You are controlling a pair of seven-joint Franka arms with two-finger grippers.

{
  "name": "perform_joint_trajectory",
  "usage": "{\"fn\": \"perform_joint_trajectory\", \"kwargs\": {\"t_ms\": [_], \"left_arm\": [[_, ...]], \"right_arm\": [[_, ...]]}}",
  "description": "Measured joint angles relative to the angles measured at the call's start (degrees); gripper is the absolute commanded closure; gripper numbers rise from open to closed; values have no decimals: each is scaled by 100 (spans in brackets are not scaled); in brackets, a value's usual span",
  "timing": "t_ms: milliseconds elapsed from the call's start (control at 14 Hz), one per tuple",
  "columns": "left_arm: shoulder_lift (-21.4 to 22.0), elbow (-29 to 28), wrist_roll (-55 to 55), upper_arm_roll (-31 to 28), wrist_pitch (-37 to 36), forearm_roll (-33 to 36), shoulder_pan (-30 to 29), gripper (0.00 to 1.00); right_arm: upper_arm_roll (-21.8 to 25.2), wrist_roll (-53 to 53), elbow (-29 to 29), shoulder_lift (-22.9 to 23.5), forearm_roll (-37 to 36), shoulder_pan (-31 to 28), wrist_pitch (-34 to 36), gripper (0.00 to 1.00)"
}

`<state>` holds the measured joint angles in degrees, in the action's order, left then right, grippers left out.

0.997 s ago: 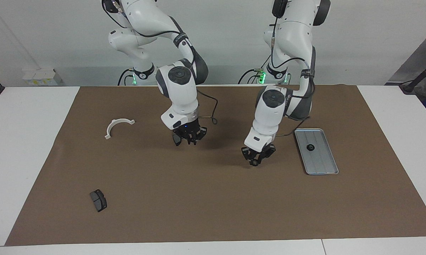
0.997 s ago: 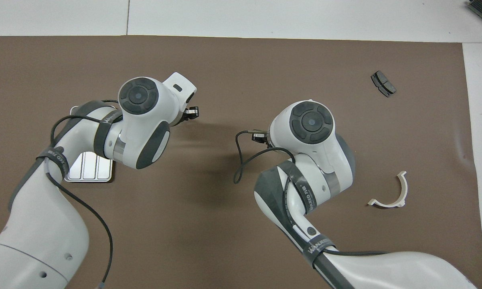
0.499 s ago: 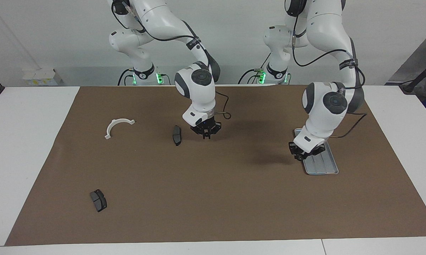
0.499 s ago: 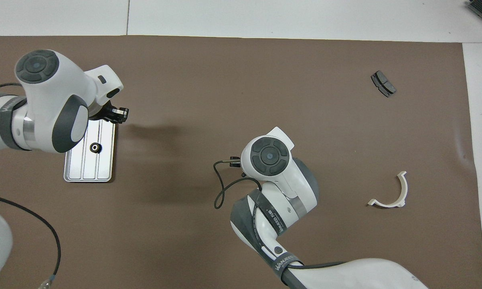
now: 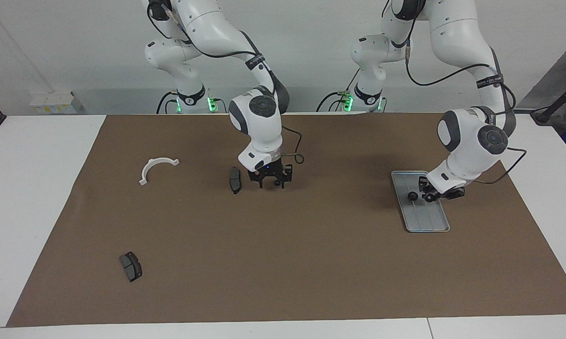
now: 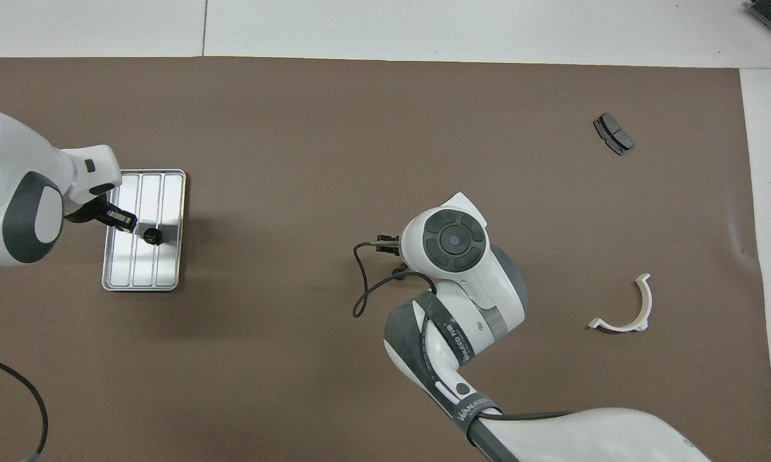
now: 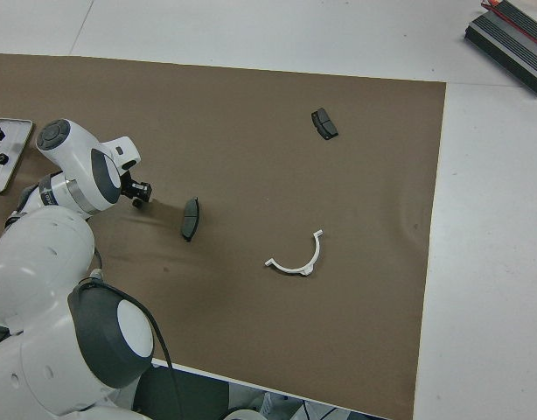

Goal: Pick bearing gear from pile to tray

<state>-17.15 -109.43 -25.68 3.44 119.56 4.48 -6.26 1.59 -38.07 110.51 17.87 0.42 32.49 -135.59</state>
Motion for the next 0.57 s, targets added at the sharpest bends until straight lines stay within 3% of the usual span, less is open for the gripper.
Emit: {"fn": "perform_joint_trajectory", "kwargs": {"t_ms": [214, 427, 499, 570], "left_arm": [[191, -479, -181, 2, 35, 0, -118, 78], [312, -757, -182, 28, 77, 0, -117, 12], [331, -777, -182, 29, 91, 0, -118, 4], [346, -777, -182, 33, 115, 0, -118, 4]], "right_arm": [[5, 95, 5, -391, -2, -431, 205, 0], [14, 358, 32, -752, -4, -830, 654, 0], [18, 520, 65, -877, -4, -998, 740, 0], [21, 712, 105, -1008, -4, -1191, 817, 0]]}}
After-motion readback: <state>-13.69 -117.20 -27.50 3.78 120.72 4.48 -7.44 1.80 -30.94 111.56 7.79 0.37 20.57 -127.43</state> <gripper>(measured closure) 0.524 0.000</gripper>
